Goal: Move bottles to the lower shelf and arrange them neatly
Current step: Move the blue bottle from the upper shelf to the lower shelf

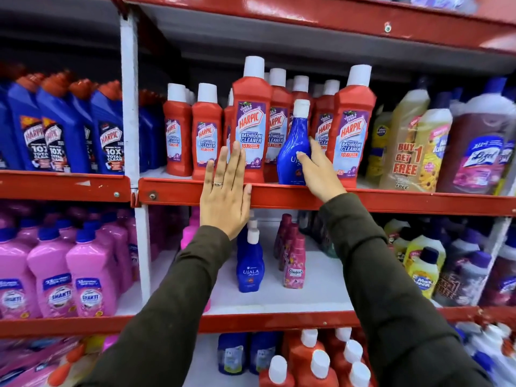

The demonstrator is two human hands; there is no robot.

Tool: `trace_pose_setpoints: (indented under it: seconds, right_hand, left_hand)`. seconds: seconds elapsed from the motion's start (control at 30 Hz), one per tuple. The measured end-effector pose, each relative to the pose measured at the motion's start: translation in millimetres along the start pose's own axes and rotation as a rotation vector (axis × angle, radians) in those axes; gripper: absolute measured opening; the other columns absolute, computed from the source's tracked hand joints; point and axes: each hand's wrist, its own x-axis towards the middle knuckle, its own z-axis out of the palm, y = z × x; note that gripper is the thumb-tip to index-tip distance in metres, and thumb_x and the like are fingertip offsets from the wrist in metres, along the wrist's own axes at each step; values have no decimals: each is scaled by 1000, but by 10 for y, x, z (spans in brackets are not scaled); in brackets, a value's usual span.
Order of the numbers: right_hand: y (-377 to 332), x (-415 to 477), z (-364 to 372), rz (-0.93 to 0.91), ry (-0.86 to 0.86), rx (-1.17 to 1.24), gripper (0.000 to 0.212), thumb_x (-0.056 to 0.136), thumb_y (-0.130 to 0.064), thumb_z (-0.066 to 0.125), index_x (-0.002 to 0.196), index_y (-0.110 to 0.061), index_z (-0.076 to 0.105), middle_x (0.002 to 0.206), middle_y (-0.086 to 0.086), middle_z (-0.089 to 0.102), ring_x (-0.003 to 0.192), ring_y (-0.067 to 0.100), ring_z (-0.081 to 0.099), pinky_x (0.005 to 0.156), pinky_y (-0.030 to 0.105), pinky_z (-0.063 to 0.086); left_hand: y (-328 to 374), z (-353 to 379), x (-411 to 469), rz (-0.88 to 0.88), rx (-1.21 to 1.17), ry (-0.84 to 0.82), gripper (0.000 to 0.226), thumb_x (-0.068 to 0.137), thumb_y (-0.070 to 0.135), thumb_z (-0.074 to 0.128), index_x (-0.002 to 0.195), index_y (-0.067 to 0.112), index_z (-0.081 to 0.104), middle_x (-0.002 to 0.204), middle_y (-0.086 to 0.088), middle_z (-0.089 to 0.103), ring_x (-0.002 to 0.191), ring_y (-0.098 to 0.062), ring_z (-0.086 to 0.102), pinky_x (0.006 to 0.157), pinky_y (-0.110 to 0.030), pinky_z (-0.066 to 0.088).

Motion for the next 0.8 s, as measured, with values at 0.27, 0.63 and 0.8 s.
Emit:
trace_pose_setpoints:
  seconds: [0.27,0.63,0.8]
  right_hand:
    - [2,9,-117,90,-18,120,36,102,-11,48,138,-9,48,137,14,59,129,29,57,113,44,44]
    - [-211,-8,-216,21,68,283,38,104,-14,46,142,-8,45,124,1,57,109,12,59,89,18,51]
    - [-295,-208,-250,11,42,367,35,104,-13,47,139,-9,47,128,6,59,106,10,61,87,20,52]
  left_hand:
    - [-12,32,8,11,44,22,65,104,30,28,162,8,10,172,-8,9,159,-24,1,129,-41,-7]
    - [-14,29,11,19,27,18,64,105,31,26,162,8,12,172,-7,9,158,-22,-5,128,-40,-10]
    - [-3,15,2,17,12,0,63,105,31,25,162,8,12,171,-8,10,159,-25,4,128,-40,-9]
